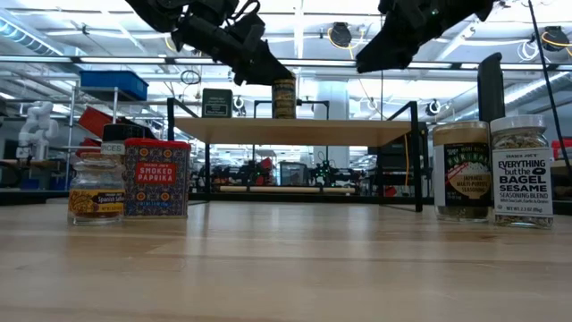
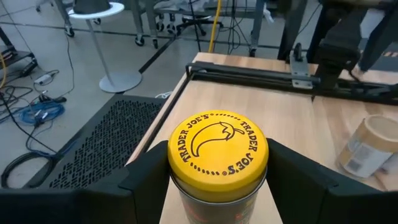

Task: Shelf spices
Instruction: Remove the yellow seasoning bottle from the shelf

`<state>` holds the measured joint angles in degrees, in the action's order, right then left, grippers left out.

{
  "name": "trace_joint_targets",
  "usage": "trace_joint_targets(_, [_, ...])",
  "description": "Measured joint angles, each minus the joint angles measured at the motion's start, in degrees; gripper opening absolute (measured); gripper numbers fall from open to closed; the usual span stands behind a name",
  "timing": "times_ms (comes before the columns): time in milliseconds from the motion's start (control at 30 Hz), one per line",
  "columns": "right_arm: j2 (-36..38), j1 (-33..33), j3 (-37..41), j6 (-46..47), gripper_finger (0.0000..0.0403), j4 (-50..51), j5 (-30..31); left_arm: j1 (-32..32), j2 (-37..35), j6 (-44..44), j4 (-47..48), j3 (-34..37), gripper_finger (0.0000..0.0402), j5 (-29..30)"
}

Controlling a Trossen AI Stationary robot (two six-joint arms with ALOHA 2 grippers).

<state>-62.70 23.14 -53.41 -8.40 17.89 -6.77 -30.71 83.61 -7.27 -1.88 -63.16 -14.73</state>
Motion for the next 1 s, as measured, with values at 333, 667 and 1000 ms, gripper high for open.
trace_joint_targets(333, [-6.9, -0.5, 0.0, 5.5, 0.03, -8.8, -5.6, 2.4, -5.5, 2.5, 1.3, 0.0, 0.024, -5.4])
trace_joint_targets(667, [-8.7, -3.5, 0.0, 7.8, 0.032, -13.1, -5.3, 9.7, -10.6, 2.5, 4.3, 0.0, 0.024, -5.5])
trace_joint_targets(1000, [-8.7, -9.9, 0.0, 11.3, 0.0336, -13.5, -3.0, 17.4, -10.7, 2.5, 4.4, 0.0, 0.024, -4.0])
